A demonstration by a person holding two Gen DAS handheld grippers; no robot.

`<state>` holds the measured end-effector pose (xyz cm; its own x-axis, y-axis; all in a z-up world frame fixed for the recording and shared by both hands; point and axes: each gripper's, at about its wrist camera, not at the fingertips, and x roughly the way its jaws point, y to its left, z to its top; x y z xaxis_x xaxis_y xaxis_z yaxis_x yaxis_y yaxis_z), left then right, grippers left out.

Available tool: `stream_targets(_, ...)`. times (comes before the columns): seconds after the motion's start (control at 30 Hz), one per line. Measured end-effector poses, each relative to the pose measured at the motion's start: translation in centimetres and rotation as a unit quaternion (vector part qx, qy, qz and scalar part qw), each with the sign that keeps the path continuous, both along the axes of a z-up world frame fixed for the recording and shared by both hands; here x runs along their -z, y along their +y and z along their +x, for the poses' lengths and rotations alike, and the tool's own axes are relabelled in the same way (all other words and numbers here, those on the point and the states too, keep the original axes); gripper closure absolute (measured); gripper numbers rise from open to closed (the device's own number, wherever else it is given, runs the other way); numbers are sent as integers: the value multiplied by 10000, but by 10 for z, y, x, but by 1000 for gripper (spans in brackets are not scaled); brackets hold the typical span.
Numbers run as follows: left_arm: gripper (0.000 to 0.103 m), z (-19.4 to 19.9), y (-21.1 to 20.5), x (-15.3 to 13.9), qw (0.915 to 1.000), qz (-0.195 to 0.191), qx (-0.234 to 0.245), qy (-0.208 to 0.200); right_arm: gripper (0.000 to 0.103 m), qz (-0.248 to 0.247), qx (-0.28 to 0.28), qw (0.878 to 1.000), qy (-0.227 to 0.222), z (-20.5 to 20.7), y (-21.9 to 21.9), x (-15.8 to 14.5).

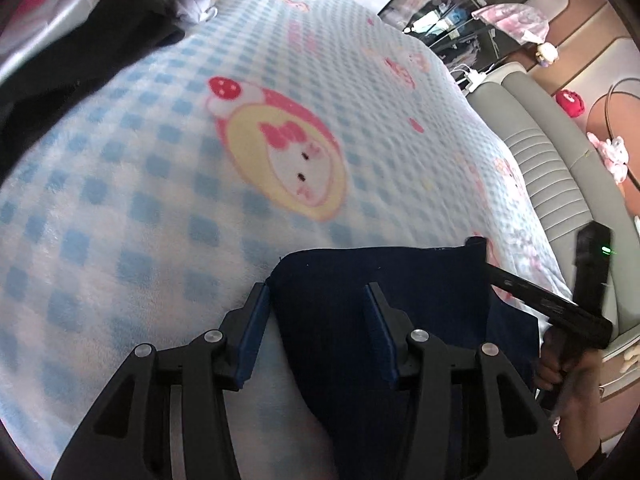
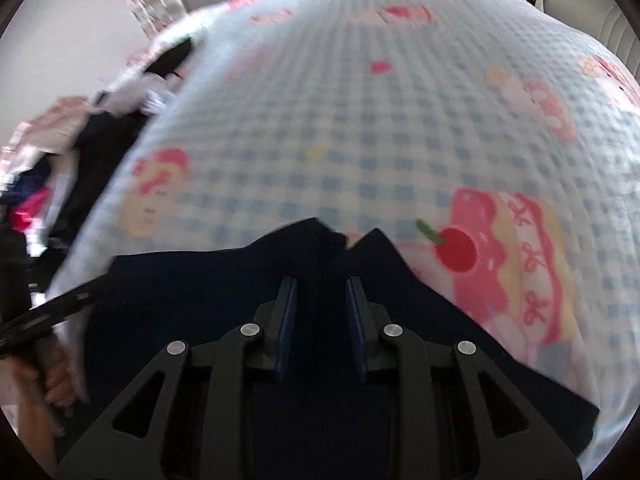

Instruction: Fold clothes

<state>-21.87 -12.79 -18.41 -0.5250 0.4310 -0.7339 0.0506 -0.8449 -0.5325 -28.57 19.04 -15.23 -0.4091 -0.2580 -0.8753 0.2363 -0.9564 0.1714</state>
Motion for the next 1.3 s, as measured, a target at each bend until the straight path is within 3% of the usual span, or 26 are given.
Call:
stream_targets(0.07, 54, 0, 3, 3, 10000, -57, 34, 7, 78, -18, -25, 9999, -126, -4, -2, 11)
stream_targets(0.23, 54, 0, 14, 2, 9991, -356, 187, 101, 75, 427, -477, 9979, 59, -2, -25, 18)
stream_targets(0.37, 57, 1, 15, 1, 9984, -501, 196, 151, 73, 373, 10, 9993, -84, -6, -5, 22)
stream_targets(0.43, 57, 1, 12, 0, 9989, -414, 167, 159, 73, 553, 295, 9980, -29, -3, 6, 19)
stream_targets(0.63, 57, 2, 4, -5, 9994, -142, 56, 316, 75, 531, 73, 9986, -21, -7, -3, 15)
stream_targets(0.77, 57, 7, -6, -12, 9981, -115, -265, 543, 74, 516, -74, 9986, -16, -9, -9, 13)
stream_targets(0.87, 57, 6, -13, -8, 9984, -60, -374, 431, 74, 505, -185, 9986, -12, -11, -13, 11)
stream_targets(1.0, 58, -1, -11, 4, 9992, 292, -137, 228, 74, 479, -327, 9982, -128, -15, -21, 15)
stream_targets(1.07, 58, -3, -1, 3, 9995, 166, 56, 245, 77, 483, -458, 9978, -63, -10, -25, 19)
stream_targets(1.13, 66, -4, 9, 3, 9994, -77, 237, 260, 81, 491, -584, 9971, 0, -5, -29, 24)
stream_targets(1.17, 88, -3, 14, 2, 9989, -218, 287, 287, 84, 556, -594, 9967, 7, -3, -29, 25)
stream_targets(1.2, 93, -2, 18, 1, 9983, -365, 294, 341, 87, 618, -597, 9963, 10, -2, -28, 26)
stream_targets(1.23, 94, 0, 22, -2, 9973, -520, 283, 426, 93, 654, -521, 9965, -17, -3, -24, 27)
stream_targets(1.3, 94, 5, 24, -14, 9948, -754, 214, 657, 94, 716, -292, 9970, 22, -5, -12, 26)
